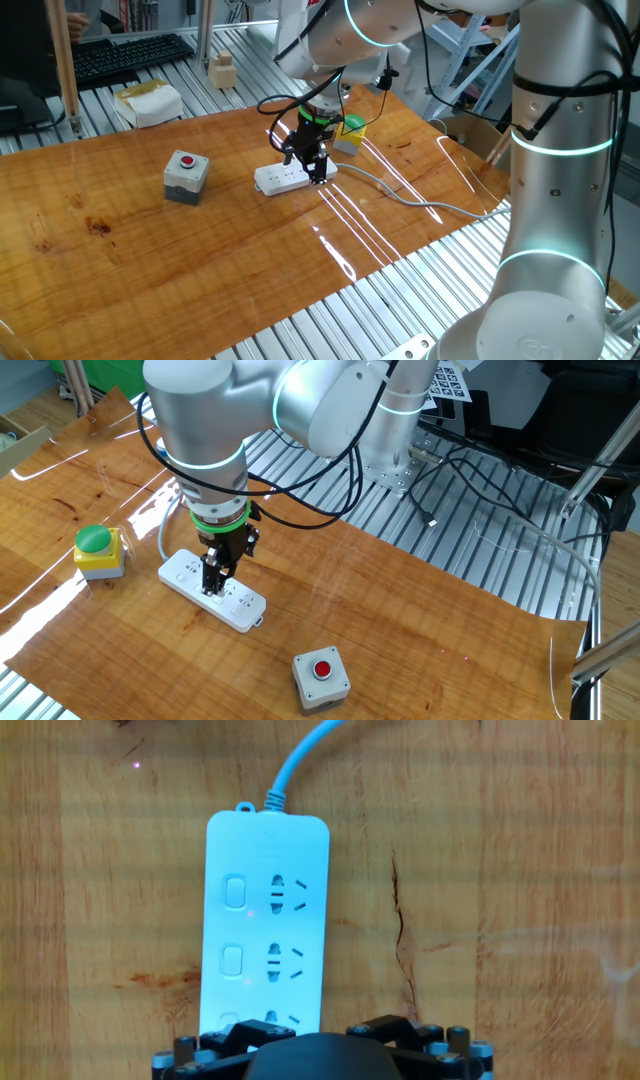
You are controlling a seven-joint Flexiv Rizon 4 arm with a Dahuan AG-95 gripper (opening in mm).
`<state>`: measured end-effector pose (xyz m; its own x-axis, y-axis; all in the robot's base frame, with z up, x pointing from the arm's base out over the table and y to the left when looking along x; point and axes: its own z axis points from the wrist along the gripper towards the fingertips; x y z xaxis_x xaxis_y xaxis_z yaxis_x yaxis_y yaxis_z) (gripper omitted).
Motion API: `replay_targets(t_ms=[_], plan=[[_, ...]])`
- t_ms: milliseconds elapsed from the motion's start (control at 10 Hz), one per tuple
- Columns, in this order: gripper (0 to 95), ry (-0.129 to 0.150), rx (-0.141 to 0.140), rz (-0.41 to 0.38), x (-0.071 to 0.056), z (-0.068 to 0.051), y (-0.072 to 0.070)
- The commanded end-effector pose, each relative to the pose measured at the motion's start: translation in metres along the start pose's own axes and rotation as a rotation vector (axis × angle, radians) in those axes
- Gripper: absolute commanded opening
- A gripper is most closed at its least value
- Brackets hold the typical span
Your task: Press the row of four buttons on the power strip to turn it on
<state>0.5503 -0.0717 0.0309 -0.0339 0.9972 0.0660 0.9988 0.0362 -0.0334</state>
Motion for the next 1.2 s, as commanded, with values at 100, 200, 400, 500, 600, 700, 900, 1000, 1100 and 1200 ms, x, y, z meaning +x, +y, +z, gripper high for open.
replay_targets(t_ms=[100,200,400,500,600,700,900,1000,1100,1200], plan=[[95.0,0.003,-0.003,0.006,0.0001,-0.0008,0.0006],[95.0,0.003,-0.008,0.012,0.0001,-0.0005,0.0009],[76.0,0.002,-0.013,0.015,0.0001,0.0002,0.0019],[76.0,0.001,-0.016,0.016,0.0000,0.0008,0.0030],[76.0,0.003,-0.017,0.017,0.0002,0.0019,0.0033],[76.0,0.002,-0.017,0.020,0.0003,0.0029,0.0036],[76.0,-0.001,-0.021,0.025,0.0008,0.0085,0.0049],[95.0,-0.002,-0.023,0.028,0.0007,0.0089,0.0050],[95.0,0.000,-0.025,0.029,0.0006,0.0068,0.0045],[95.0,-0.004,-0.021,0.029,0.0007,0.0054,0.0042]])
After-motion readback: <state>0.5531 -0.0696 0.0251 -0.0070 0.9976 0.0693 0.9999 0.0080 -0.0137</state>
